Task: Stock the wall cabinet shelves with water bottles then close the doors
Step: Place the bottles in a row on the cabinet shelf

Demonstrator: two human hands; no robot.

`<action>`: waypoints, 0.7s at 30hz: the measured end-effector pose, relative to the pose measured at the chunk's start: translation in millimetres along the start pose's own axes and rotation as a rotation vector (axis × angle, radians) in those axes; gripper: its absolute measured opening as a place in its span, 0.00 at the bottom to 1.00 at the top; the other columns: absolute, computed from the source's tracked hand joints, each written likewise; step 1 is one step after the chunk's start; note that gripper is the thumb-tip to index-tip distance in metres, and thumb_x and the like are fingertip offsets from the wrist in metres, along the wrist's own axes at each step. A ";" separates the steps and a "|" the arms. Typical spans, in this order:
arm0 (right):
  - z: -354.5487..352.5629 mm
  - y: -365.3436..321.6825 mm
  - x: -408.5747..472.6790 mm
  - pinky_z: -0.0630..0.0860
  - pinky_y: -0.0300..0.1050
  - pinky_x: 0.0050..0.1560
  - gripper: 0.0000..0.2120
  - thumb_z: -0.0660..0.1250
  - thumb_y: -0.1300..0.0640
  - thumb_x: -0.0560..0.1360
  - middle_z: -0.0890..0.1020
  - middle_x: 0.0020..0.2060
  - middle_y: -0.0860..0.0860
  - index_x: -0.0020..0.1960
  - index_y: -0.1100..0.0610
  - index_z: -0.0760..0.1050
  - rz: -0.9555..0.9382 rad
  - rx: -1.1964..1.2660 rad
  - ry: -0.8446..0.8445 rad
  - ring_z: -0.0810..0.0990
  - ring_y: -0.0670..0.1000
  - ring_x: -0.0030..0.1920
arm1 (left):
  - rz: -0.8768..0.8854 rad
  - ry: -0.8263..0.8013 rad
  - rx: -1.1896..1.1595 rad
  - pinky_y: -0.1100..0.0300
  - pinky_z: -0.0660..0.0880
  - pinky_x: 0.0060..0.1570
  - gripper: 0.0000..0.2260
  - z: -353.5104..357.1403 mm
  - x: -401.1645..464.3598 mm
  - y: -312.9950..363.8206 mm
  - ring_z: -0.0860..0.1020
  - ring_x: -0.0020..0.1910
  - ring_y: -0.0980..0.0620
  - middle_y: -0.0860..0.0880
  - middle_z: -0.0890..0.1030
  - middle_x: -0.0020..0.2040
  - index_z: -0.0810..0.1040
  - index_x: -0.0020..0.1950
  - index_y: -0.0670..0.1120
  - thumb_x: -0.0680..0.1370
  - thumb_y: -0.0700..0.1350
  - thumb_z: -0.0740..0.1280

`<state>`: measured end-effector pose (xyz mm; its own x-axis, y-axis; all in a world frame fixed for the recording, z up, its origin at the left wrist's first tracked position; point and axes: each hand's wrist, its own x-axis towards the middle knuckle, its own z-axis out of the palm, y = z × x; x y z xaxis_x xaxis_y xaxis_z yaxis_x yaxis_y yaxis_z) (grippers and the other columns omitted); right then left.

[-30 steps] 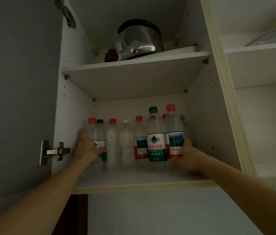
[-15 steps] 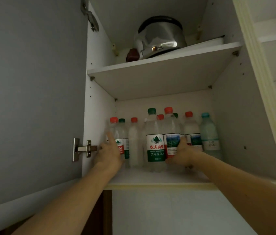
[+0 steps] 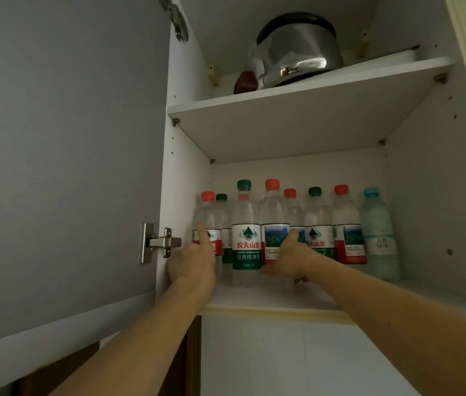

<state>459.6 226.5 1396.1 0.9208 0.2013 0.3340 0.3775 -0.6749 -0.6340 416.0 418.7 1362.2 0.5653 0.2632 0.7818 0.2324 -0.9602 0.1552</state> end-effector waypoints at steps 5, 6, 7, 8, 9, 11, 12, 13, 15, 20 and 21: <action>5.3 5.1 3.9 0.72 0.57 0.71 0.54 0.78 0.52 0.72 0.75 0.68 0.59 0.81 0.59 0.42 -0.025 0.033 0.027 0.76 0.59 0.67 | 0.213 0.099 -0.299 0.51 0.82 0.45 0.27 -5.7 -0.6 6.7 0.82 0.48 0.48 0.47 0.81 0.55 0.59 0.73 0.52 0.80 0.56 0.68; 6.0 6.6 4.3 0.72 0.57 0.71 0.54 0.78 0.51 0.72 0.76 0.67 0.58 0.81 0.60 0.42 -0.033 0.030 0.040 0.77 0.58 0.66 | 0.235 0.047 -0.343 0.52 0.82 0.46 0.27 -6.6 -0.1 10.4 0.82 0.49 0.49 0.48 0.82 0.56 0.61 0.72 0.53 0.78 0.58 0.69; 6.3 7.6 4.6 0.73 0.56 0.70 0.54 0.78 0.51 0.71 0.76 0.67 0.58 0.80 0.60 0.43 -0.040 0.023 0.052 0.77 0.58 0.66 | 0.233 -0.014 -0.387 0.53 0.82 0.47 0.28 -7.7 0.9 14.1 0.83 0.52 0.50 0.49 0.81 0.58 0.62 0.70 0.53 0.77 0.59 0.71; 6.1 8.5 4.8 0.73 0.56 0.69 0.55 0.79 0.51 0.71 0.76 0.67 0.58 0.80 0.61 0.42 -0.047 0.017 0.061 0.78 0.58 0.65 | 0.219 -0.069 -0.418 0.53 0.82 0.49 0.30 -8.2 2.1 17.5 0.82 0.54 0.50 0.49 0.81 0.60 0.63 0.70 0.52 0.75 0.59 0.73; 5.9 9.5 4.7 0.73 0.56 0.69 0.56 0.79 0.51 0.70 0.76 0.67 0.58 0.80 0.61 0.42 -0.054 0.017 0.062 0.78 0.58 0.65 | 0.216 -0.109 -0.422 0.51 0.82 0.51 0.30 -8.0 3.1 20.5 0.82 0.55 0.50 0.49 0.81 0.61 0.64 0.69 0.52 0.74 0.59 0.74; 5.1 12.3 5.4 0.72 0.56 0.70 0.57 0.79 0.51 0.70 0.76 0.67 0.58 0.80 0.61 0.41 -0.069 0.027 0.048 0.77 0.58 0.66 | 0.245 -0.152 -0.355 0.49 0.81 0.55 0.30 -5.9 3.8 25.2 0.81 0.57 0.50 0.49 0.80 0.62 0.67 0.70 0.50 0.74 0.60 0.74; 4.5 13.6 6.0 0.72 0.55 0.71 0.57 0.79 0.51 0.70 0.76 0.68 0.58 0.80 0.61 0.40 -0.078 0.030 0.037 0.77 0.57 0.66 | 0.263 -0.156 -0.319 0.49 0.81 0.55 0.29 -5.0 3.7 26.2 0.81 0.58 0.50 0.48 0.80 0.62 0.69 0.70 0.49 0.75 0.61 0.73; 3.8 14.9 6.0 0.72 0.54 0.71 0.57 0.79 0.50 0.71 0.76 0.68 0.57 0.81 0.61 0.40 -0.089 0.029 0.027 0.77 0.57 0.66 | 0.275 -0.153 -0.300 0.50 0.80 0.55 0.28 -4.1 3.7 26.6 0.81 0.58 0.50 0.48 0.80 0.62 0.71 0.69 0.49 0.75 0.61 0.72; 2.9 16.6 6.1 0.72 0.54 0.71 0.57 0.79 0.51 0.71 0.77 0.67 0.57 0.81 0.61 0.40 -0.109 0.030 0.014 0.77 0.56 0.66 | 0.281 -0.148 -0.305 0.51 0.80 0.55 0.25 -2.4 3.9 25.1 0.81 0.56 0.51 0.49 0.81 0.61 0.74 0.68 0.48 0.76 0.60 0.71; 10.4 7.3 6.9 0.75 0.52 0.68 0.57 0.78 0.50 0.72 0.77 0.66 0.56 0.81 0.59 0.39 -0.124 0.016 0.017 0.78 0.55 0.64 | 0.204 -0.162 -0.339 0.50 0.81 0.53 0.22 0.1 4.4 14.1 0.81 0.53 0.51 0.49 0.82 0.58 0.75 0.67 0.50 0.77 0.58 0.71; 13.1 4.7 7.4 0.75 0.51 0.67 0.56 0.78 0.51 0.72 0.78 0.66 0.56 0.81 0.59 0.39 -0.124 0.022 0.010 0.78 0.54 0.63 | 0.185 -0.158 -0.330 0.51 0.81 0.53 0.22 1.2 4.2 11.2 0.81 0.53 0.50 0.49 0.82 0.58 0.75 0.67 0.50 0.77 0.58 0.71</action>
<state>469.4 234.1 1386.4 0.8660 0.2754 0.4174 0.4906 -0.6294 -0.6026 421.9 409.2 1366.5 0.6942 0.0702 0.7163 -0.1362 -0.9644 0.2265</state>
